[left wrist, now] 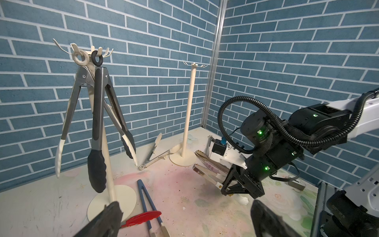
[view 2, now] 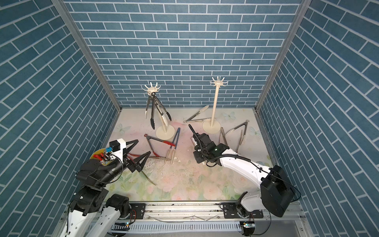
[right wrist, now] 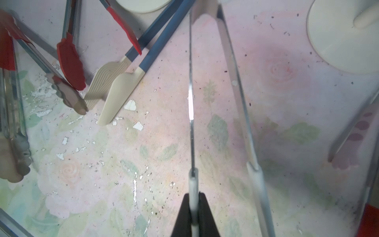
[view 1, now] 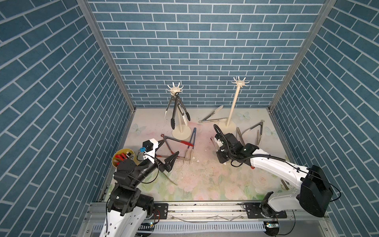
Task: Hang food tongs on kitchen utensil racks
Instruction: Hang the food tongs on the rack.
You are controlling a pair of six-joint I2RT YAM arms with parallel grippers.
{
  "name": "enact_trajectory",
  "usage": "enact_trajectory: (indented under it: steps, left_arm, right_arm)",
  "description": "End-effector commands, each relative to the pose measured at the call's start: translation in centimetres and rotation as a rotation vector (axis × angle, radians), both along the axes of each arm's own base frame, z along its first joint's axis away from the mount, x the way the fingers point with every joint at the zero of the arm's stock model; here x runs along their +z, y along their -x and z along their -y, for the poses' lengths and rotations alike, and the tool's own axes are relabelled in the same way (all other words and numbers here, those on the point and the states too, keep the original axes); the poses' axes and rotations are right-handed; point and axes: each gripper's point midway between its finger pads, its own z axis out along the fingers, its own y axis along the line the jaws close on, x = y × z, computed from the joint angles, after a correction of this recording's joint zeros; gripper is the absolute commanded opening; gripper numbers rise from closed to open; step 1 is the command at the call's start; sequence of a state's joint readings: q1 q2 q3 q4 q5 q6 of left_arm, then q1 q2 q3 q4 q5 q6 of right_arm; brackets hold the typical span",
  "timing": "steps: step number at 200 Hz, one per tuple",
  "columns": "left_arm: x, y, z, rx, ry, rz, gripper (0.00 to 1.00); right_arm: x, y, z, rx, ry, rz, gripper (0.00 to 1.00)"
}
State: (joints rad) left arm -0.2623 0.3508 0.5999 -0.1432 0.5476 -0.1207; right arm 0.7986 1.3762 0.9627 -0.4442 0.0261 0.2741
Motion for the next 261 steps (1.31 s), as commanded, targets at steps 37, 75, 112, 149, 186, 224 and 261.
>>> enact_trajectory:
  steps: [37, 75, 112, 149, 186, 224, 261]
  left_arm:
    - [0.6, 0.6, 0.2, -0.02, 0.006, 0.037, 0.99]
    - [0.4, 0.3, 0.0, -0.003, 0.001, 0.027, 0.99]
    - [0.3, 0.2, 0.1, -0.005, 0.0, 0.018, 0.99]
    - [0.3, 0.2, 0.0, -0.001, 0.002, 0.022, 0.99]
    - [0.3, 0.3, 0.0, -0.005, 0.002, 0.021, 0.99]
    - [0.2, 0.2, 0.1, -0.005, 0.001, 0.018, 0.99]
    - [0.1, 0.2, 0.0, -0.002, 0.001, 0.014, 0.99]
  right_arm:
    - [4.4, -3.2, -1.6, 0.079, -0.066, 0.121, 0.0]
    - [6.5, -4.9, -2.2, 0.095, -0.105, 0.166, 0.0]
    - [8.9, -6.5, -3.0, 0.115, -0.142, 0.231, 0.0]
    - [11.0, -7.8, -4.6, 0.163, -0.22, 0.278, 0.0]
    - [13.5, -9.6, -5.9, 0.204, -0.289, 0.324, 0.0]
    - [16.0, -11.5, -7.3, 0.245, -0.356, 0.349, 0.0]
    - [17.9, -12.8, -9.1, 0.308, -0.407, 0.365, 0.0]
